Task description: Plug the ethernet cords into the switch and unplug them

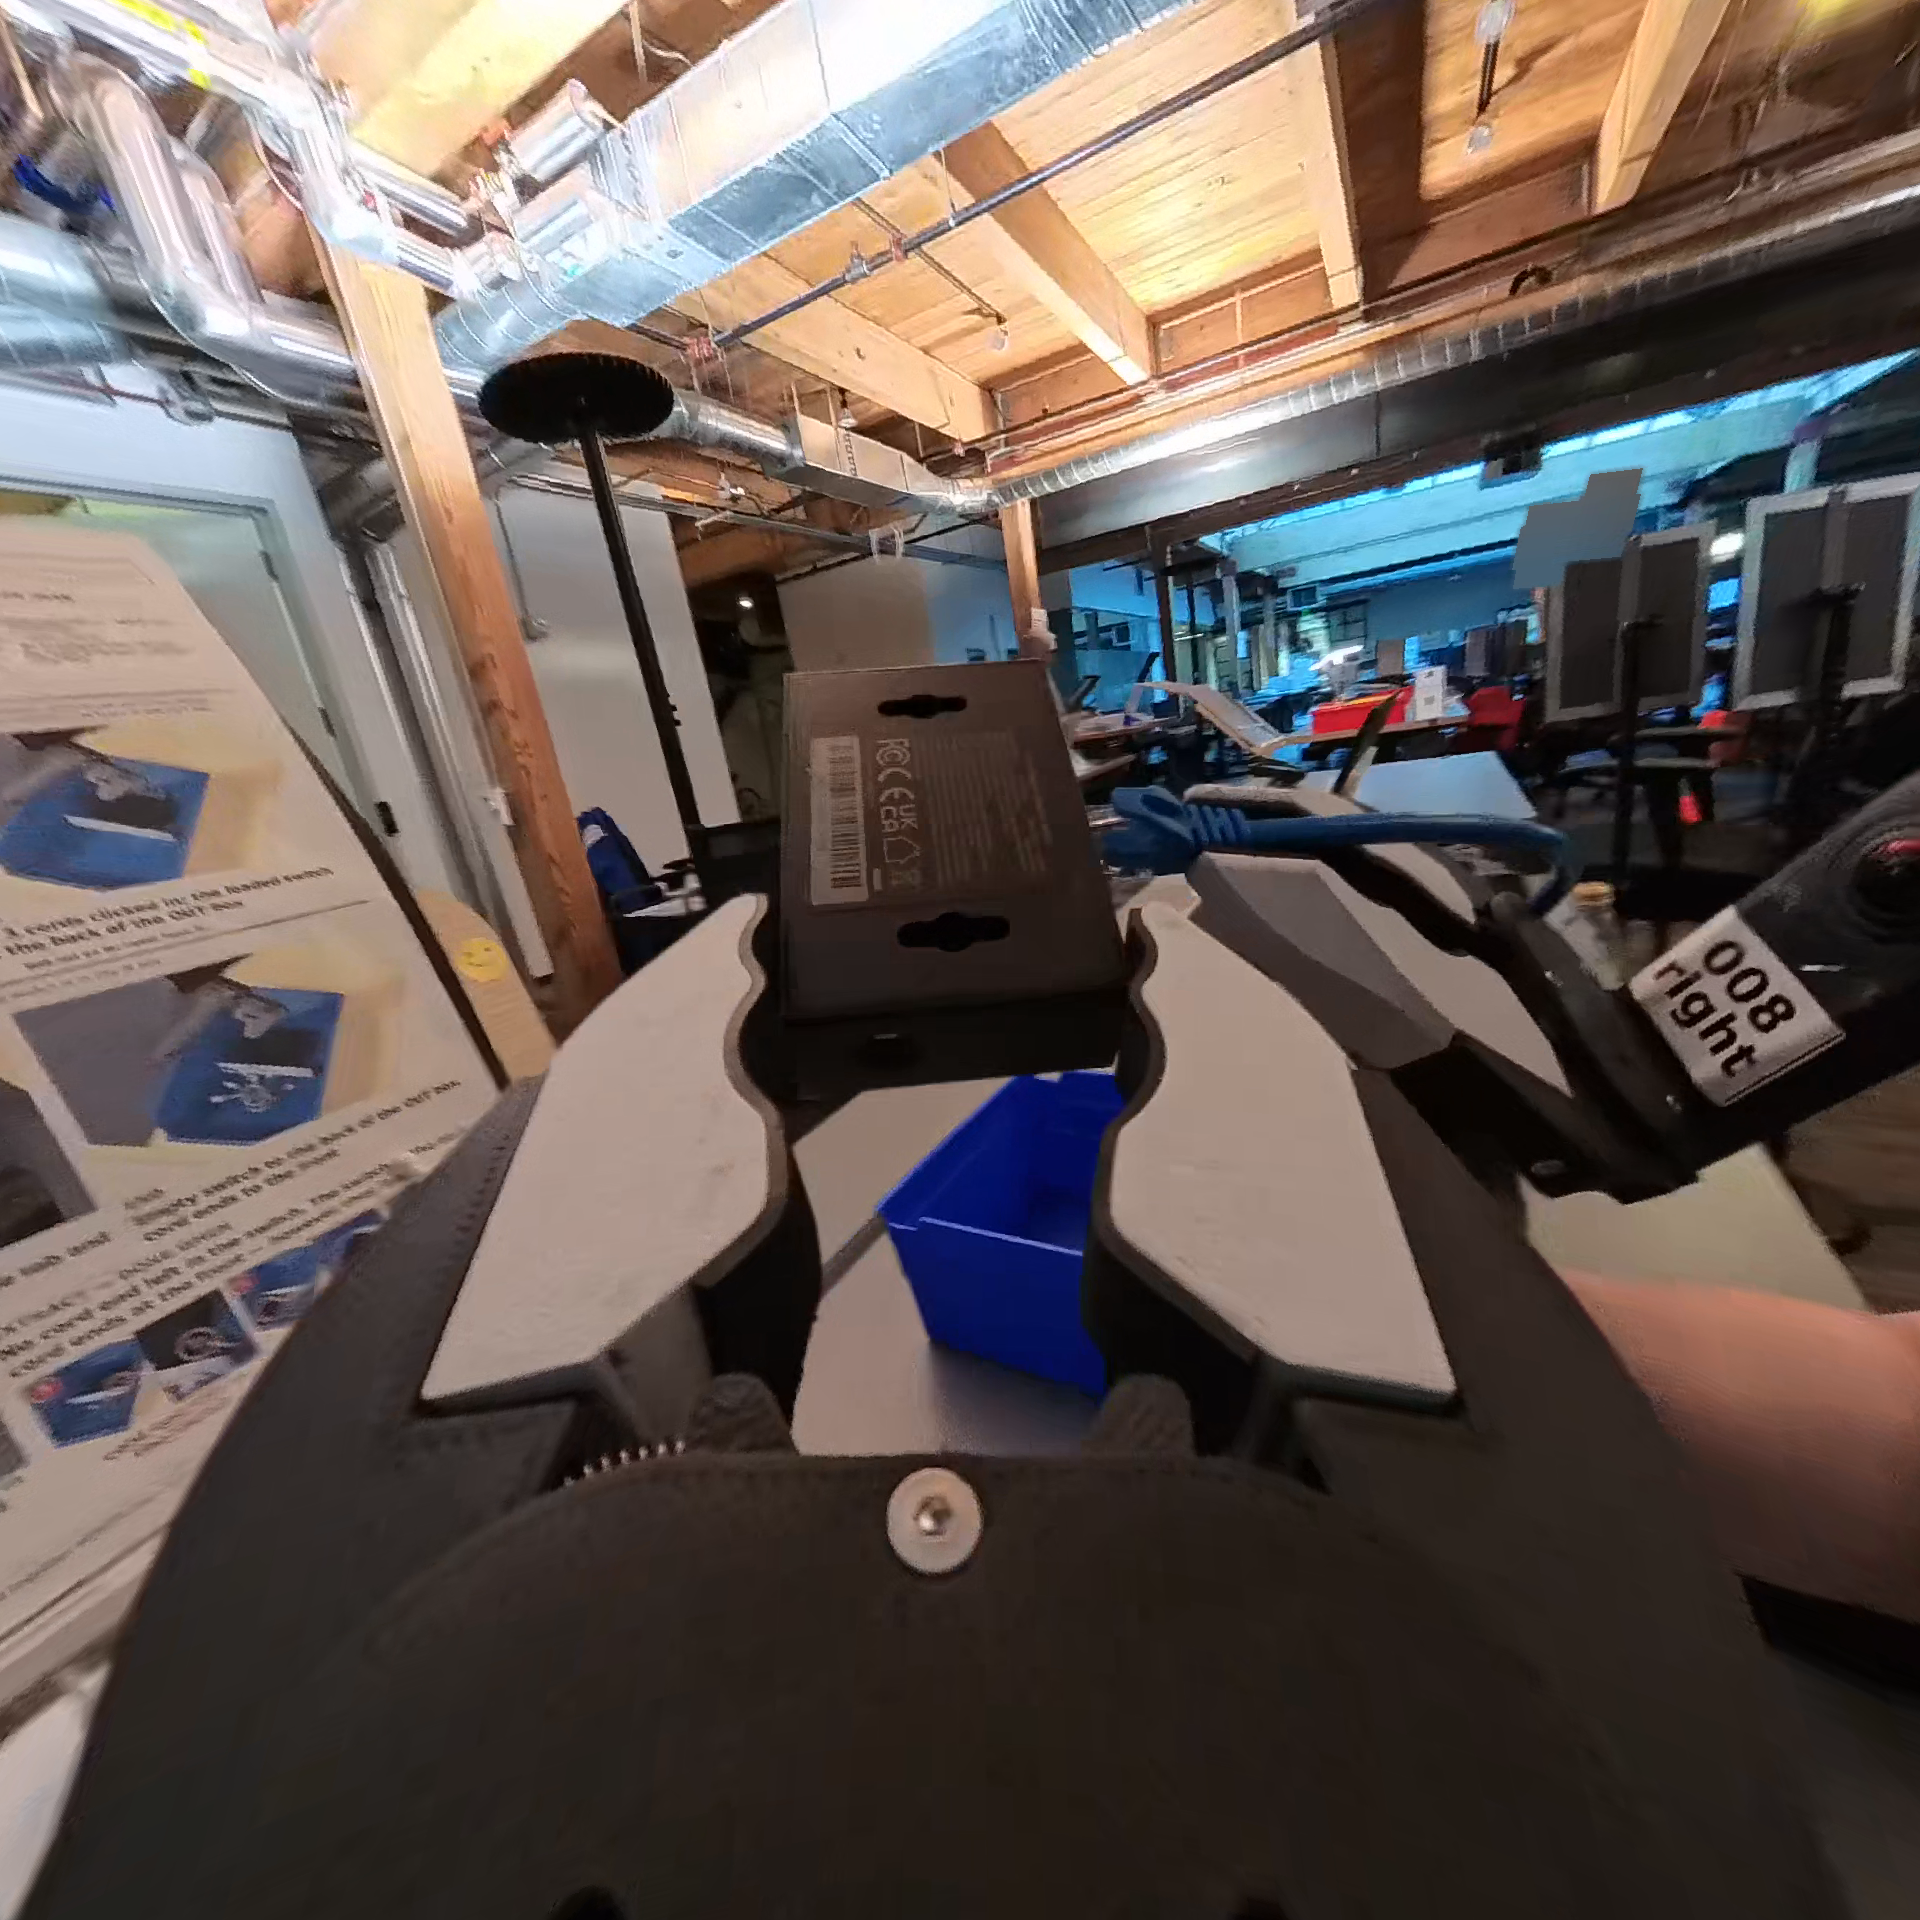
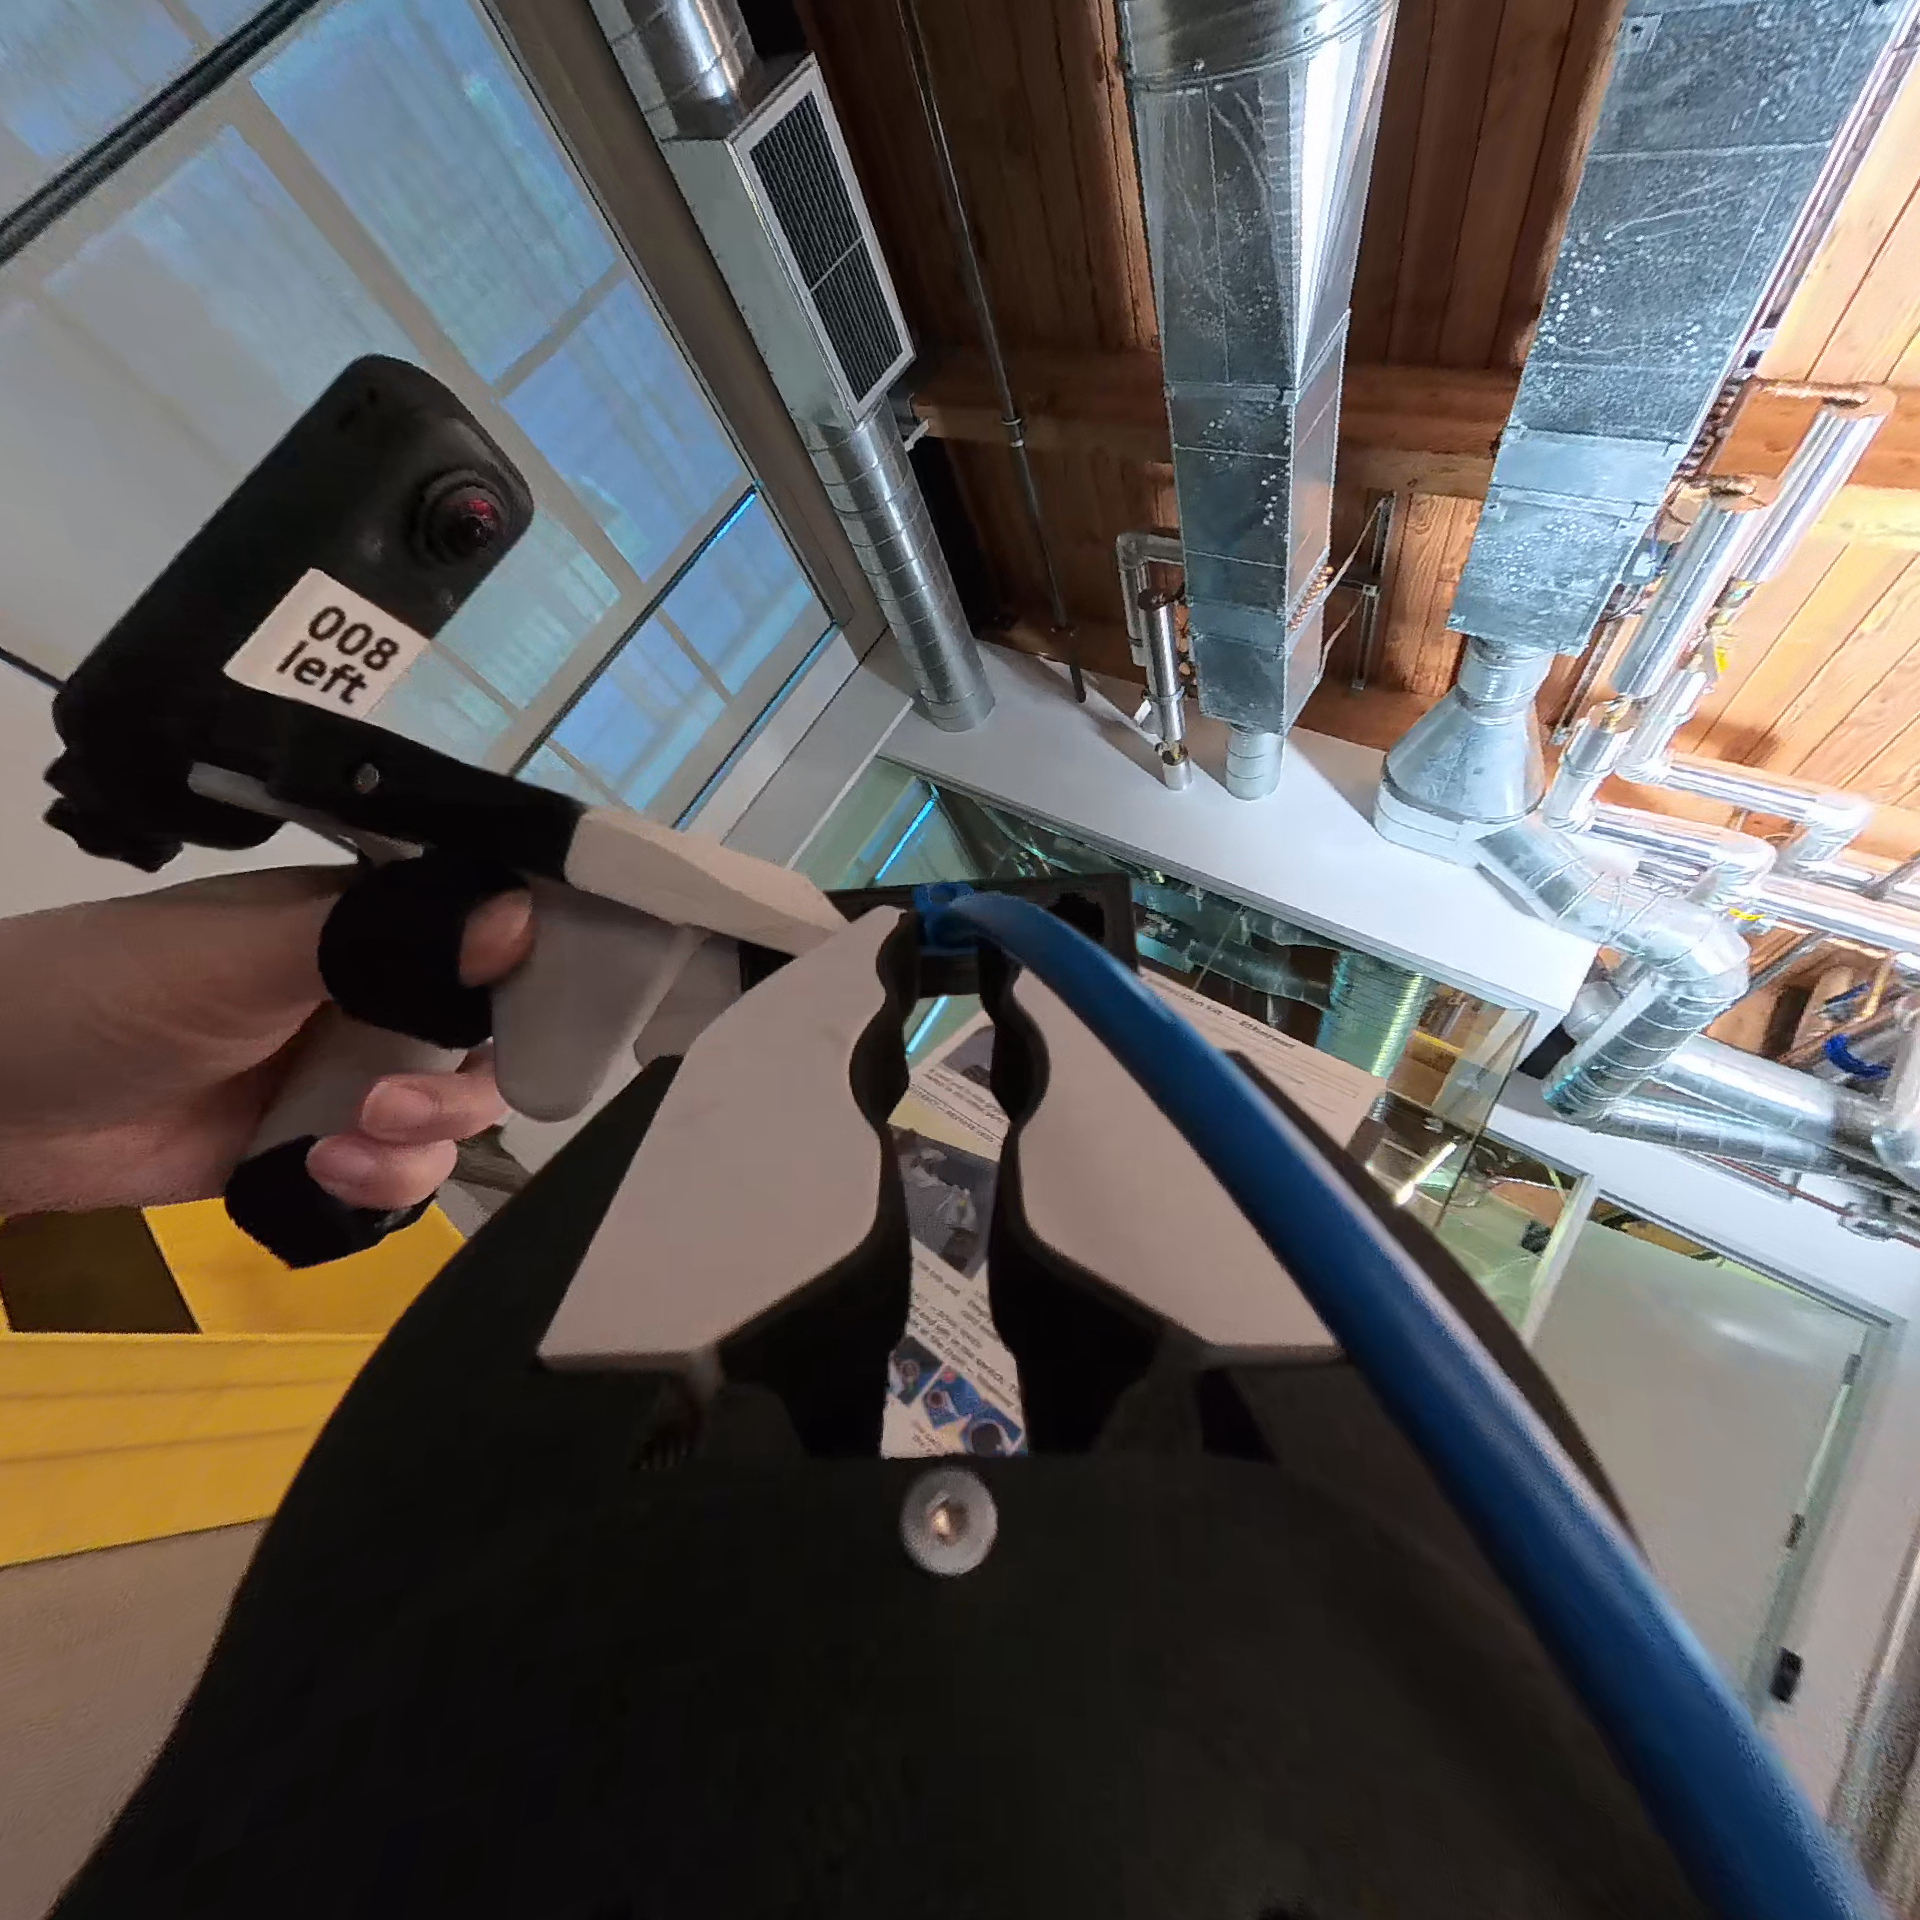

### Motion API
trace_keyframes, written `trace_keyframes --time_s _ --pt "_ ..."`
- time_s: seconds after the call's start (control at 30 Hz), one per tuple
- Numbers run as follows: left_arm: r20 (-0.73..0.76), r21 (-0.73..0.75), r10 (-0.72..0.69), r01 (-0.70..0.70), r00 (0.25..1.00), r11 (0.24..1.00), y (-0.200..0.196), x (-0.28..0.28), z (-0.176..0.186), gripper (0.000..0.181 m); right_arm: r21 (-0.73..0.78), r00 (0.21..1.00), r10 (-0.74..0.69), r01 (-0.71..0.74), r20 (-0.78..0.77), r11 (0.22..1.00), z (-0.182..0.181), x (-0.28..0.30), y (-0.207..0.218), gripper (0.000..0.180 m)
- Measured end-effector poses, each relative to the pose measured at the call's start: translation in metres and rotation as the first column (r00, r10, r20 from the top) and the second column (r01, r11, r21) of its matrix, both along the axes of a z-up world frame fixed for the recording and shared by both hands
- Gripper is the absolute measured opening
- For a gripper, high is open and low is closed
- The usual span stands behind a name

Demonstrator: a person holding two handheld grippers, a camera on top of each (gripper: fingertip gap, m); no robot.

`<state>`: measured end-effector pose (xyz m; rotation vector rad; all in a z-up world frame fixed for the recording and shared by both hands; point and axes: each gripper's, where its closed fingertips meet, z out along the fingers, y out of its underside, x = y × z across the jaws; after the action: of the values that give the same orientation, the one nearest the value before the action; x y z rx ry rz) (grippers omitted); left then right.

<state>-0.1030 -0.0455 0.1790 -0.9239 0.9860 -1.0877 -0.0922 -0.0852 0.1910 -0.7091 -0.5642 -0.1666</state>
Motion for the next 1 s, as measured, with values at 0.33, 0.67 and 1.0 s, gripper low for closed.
trace_keyframes --time_s 0.33,0.67,1.0 --pt "-0.052 0.08 0.101 -0.097 0.994 0.992 0.001 -0.005 -0.003 0.061 -0.058 0.997 0.077 -0.078 -0.011 0.995 -0.004 -0.003 0.003 0.013" --pt "-0.063 0.081 0.159 -0.154 0.985 0.985 0.006 -0.004 -0.006 0.061 -0.121 0.996 0.084 -0.085 -0.014 0.989 -0.009 0.0 0.013 0.013" --pt "-0.059 0.049 0.264 -0.261 0.963 0.964 0.028 -0.001 -0.005 0.061 -0.246 0.979 0.166 -0.191 -0.118 0.95 -0.014 0.011 0.035 0.012"
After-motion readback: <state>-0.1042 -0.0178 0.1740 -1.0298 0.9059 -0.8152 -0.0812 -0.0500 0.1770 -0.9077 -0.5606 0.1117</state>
